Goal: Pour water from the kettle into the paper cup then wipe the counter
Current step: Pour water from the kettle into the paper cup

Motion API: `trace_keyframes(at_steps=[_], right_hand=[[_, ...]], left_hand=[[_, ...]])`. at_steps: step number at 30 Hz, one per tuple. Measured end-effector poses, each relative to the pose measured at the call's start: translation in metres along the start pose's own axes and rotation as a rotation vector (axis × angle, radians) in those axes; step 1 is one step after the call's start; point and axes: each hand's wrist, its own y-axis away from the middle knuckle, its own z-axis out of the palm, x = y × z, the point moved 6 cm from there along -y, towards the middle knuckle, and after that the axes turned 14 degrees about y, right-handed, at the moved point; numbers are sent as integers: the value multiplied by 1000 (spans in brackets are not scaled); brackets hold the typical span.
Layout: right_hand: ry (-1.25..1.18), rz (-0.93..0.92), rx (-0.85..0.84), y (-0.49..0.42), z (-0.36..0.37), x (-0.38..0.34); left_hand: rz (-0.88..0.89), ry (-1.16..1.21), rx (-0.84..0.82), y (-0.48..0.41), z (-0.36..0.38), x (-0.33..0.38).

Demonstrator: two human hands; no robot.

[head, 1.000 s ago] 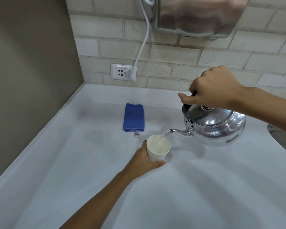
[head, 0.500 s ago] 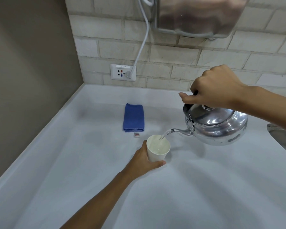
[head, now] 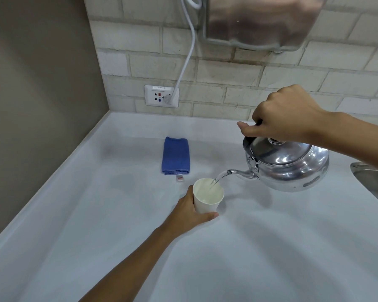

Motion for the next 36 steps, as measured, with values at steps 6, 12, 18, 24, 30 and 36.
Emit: trace_keyframes(at_steps=[6, 12, 18, 24, 30, 36], right_hand=[[17, -10, 4, 1, -1, 0], [29, -15, 8, 1, -3, 2], [31, -25, 5, 0, -4, 1], [38, -20, 3, -1, -4, 1], [32, -23, 6, -1, -5, 1], [40, -20, 9, -1, -6, 0]], left_hand=[[9, -1, 0, 0, 0, 1], [18, -1, -2, 0, 0, 2], [20, 15, -12, 0, 1, 2], [24, 19, -14, 0, 1, 3], [28, 23, -15, 1, 1, 3], [27, 21, -14, 1, 1, 3]])
